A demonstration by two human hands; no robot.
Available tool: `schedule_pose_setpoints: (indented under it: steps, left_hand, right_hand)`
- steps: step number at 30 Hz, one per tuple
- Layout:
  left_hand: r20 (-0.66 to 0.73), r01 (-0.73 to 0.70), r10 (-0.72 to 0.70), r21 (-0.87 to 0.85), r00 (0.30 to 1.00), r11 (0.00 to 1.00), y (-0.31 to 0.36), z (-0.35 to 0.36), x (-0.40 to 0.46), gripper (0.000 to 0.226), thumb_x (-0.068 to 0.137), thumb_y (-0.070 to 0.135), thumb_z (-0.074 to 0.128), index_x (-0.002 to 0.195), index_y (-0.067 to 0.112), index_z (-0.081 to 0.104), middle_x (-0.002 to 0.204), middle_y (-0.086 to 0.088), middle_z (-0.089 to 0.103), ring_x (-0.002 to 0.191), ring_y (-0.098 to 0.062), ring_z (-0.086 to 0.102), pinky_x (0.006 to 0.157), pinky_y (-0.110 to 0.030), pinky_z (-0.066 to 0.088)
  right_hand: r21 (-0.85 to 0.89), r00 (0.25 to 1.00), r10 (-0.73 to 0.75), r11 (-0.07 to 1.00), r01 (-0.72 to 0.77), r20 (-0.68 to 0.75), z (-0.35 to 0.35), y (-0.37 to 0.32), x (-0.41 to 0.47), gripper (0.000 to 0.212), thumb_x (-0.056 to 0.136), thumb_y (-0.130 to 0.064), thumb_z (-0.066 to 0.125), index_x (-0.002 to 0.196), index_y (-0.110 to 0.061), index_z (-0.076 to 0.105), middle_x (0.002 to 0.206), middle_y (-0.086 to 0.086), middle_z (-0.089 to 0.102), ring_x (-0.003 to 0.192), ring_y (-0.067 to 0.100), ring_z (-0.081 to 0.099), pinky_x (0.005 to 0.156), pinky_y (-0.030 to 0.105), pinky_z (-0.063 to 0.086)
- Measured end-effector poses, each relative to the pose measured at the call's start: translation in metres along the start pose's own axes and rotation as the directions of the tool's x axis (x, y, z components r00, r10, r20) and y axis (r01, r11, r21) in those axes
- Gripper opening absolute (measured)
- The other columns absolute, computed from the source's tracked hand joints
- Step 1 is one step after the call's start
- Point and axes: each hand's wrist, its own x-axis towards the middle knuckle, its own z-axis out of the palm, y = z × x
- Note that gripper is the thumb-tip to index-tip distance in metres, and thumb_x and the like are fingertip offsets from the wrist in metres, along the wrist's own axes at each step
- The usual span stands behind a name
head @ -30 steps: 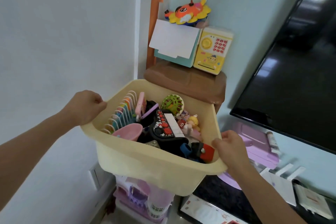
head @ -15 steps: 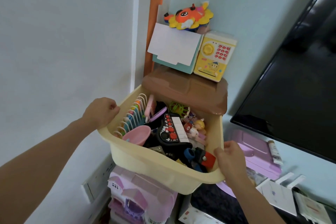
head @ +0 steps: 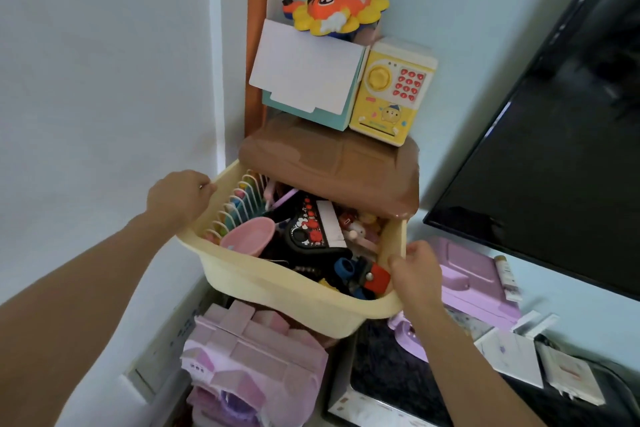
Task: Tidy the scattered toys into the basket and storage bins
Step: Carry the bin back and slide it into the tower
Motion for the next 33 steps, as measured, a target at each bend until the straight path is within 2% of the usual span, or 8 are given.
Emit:
schedule_pose_setpoints:
  steps: [8, 11, 15, 19, 21, 23, 27, 33]
  left_hand:
    - [-0.147, 0.08, -0.104, -0.158, 0.984, 0.984, 0.024, 0.01, 0.0, 0.039, 0.098, 0.031, 0.038, 0.116, 0.008, 0.063, 0.115, -0.019, 0.062, 0.104, -0.035, 0.055, 0.081, -0.044, 0.044]
    - [-0.309, -0.299, 0.231, -0.194, 0.923, 0.934, 0.027, 0.014, -0.044, 0.058, 0.093, 0.046, 0.033, 0.125, 0.003, 0.054, 0.127, -0.02, 0.055, 0.119, -0.023, 0.043, 0.098, -0.047, 0.033]
    - [-0.086, -0.658, 0.669, 0.127, 0.738, 0.743, 0.025, 0.03, -0.075, 0.073, 0.09, 0.064, 0.021, 0.139, 0.013, 0.043, 0.148, -0.012, 0.036, 0.139, -0.027, 0.026, 0.114, -0.05, 0.008]
    - [-0.1, -0.492, 0.493, 0.037, 0.864, 0.87, 0.03, 0.036, -0.084, 0.092, 0.08, 0.078, 0.019, 0.145, 0.014, 0.029, 0.155, -0.015, 0.019, 0.145, -0.028, 0.004, 0.115, -0.043, -0.01]
    - [-0.142, -0.22, 0.19, -0.236, 0.971, 0.947, 0.034, 0.04, -0.092, 0.123, 0.057, 0.093, 0.03, 0.15, 0.015, 0.008, 0.158, -0.012, -0.004, 0.143, -0.017, -0.016, 0.113, -0.034, -0.019]
    - [-0.06, 0.024, -0.063, -0.512, 0.996, 0.858, 0.041, 0.039, -0.097, 0.151, 0.034, 0.09, 0.055, 0.149, 0.012, -0.007, 0.155, -0.007, -0.021, 0.139, -0.011, -0.023, 0.114, -0.034, -0.011]
    - [0.04, 0.091, -0.086, -0.648, 0.996, 0.756, 0.053, 0.03, -0.089, 0.144, 0.047, 0.029, 0.088, 0.147, 0.015, -0.015, 0.153, 0.0, -0.028, 0.143, -0.012, -0.018, 0.11, -0.024, -0.002]
    - [0.026, 0.063, -0.058, -0.518, 0.998, 0.853, 0.063, 0.041, -0.052, 0.146, 0.037, 0.07, 0.068, 0.149, 0.011, -0.005, 0.156, -0.013, -0.014, 0.143, -0.03, -0.015, 0.116, -0.053, 0.001]
  right_hand:
    - [-0.081, 0.999, 0.02, 0.996, -0.024, -0.038, 0.003, -0.004, 0.044, 0.018, 0.089, -0.025, 0.052, 0.097, -0.009, 0.053, 0.084, 0.004, 0.057, 0.08, 0.024, 0.054, 0.063, 0.03, 0.035]
    - [-0.095, 0.998, -0.004, 0.995, -0.002, -0.063, 0.004, -0.001, 0.047, 0.02, 0.088, -0.026, 0.053, 0.1, -0.01, 0.056, 0.087, 0.003, 0.059, 0.081, 0.023, 0.054, 0.065, 0.03, 0.036]
    - [-0.096, 0.989, -0.078, 0.993, 0.066, -0.125, 0.004, -0.004, 0.043, 0.02, 0.088, -0.024, 0.053, 0.104, -0.012, 0.056, 0.1, 0.006, 0.062, 0.093, 0.024, 0.056, 0.071, 0.031, 0.038]
    - [-0.074, 0.917, -0.366, 0.93, 0.359, -0.158, -0.002, -0.004, 0.007, 0.053, 0.081, -0.037, 0.056, 0.128, -0.011, 0.049, 0.136, 0.006, 0.046, 0.129, 0.024, 0.039, 0.108, 0.039, 0.031]
    - [0.007, 0.938, -0.345, 0.938, 0.345, -0.031, 0.0, 0.006, -0.027, 0.088, 0.071, -0.051, 0.062, 0.146, -0.023, 0.022, 0.155, -0.007, 0.015, 0.144, 0.011, 0.01, 0.118, 0.037, 0.013]
    - [0.061, 0.94, -0.334, 0.942, 0.33, 0.075, 0.007, 0.019, -0.05, 0.118, 0.066, -0.049, 0.077, 0.14, -0.038, -0.013, 0.148, -0.024, -0.021, 0.137, -0.008, -0.02, 0.117, 0.027, -0.002]
    - [0.077, 0.952, -0.29, 0.956, 0.283, 0.095, 0.02, 0.02, -0.037, 0.133, 0.062, -0.036, 0.082, 0.141, -0.028, -0.025, 0.142, -0.024, -0.034, 0.121, -0.019, -0.031, 0.11, 0.018, -0.001]
    - [-0.01, 0.959, -0.249, 0.968, 0.252, 0.135, 0.017, 0.002, -0.006, 0.13, 0.065, -0.039, 0.081, 0.145, -0.024, -0.021, 0.152, -0.007, -0.029, 0.138, 0.001, -0.017, 0.116, 0.04, -0.008]
